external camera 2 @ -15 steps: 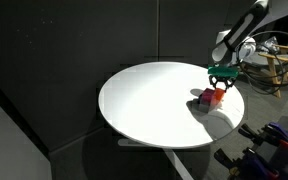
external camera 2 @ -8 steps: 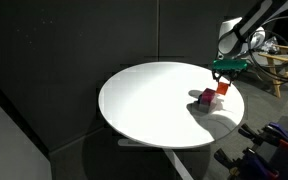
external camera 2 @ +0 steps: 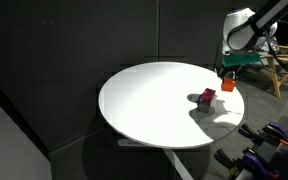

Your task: Put the orange block on the pink block

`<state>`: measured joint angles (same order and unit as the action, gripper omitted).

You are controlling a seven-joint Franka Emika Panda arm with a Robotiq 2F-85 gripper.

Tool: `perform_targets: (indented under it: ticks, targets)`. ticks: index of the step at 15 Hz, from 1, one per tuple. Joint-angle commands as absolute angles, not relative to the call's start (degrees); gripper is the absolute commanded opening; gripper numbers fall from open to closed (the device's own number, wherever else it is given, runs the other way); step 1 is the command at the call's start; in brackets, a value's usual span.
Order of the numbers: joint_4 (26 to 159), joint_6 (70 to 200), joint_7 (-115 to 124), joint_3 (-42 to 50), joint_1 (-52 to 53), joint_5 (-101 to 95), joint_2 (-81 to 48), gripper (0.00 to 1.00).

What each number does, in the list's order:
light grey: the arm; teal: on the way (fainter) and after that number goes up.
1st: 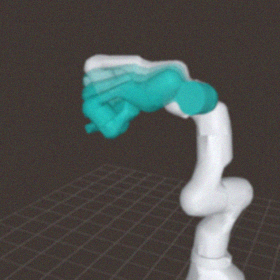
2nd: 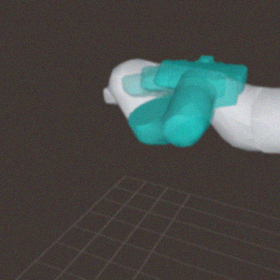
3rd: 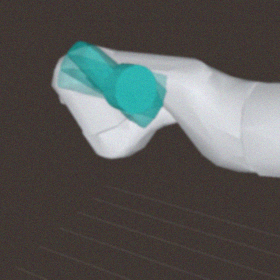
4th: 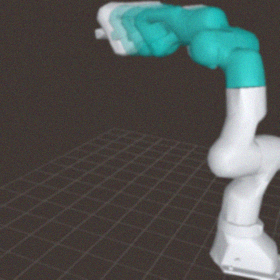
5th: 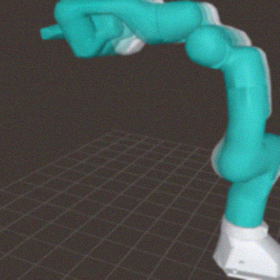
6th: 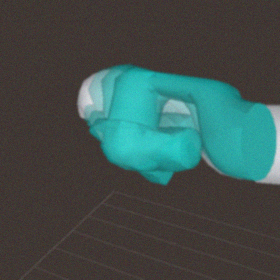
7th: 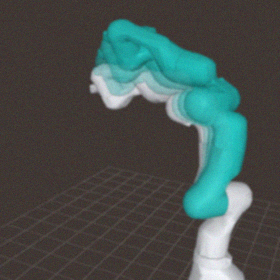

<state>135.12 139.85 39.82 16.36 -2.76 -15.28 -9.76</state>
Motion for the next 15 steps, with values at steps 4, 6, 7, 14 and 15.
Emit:
perform_targets:
  ticks: [4, 6, 7, 14, 15]
  targets:
    - [140.35, 136.79, 28.13, 13.60, -4.70, -17.73, 0.27, 0.32]
    - [140.98, 135.75, 24.54, 12.59, -5.07, -16.84, 2.17, 0.32]
    - [141.23, 135.33, 22.98, 12.08, -5.24, -16.72, 2.99, 0.32]
    - [142.70, 136.26, 18.75, 7.85, -5.21, -16.85, 5.78, 0.32]
    - [141.36, 136.18, 19.86, 7.85, -5.74, -16.52, 3.86, 0.57]
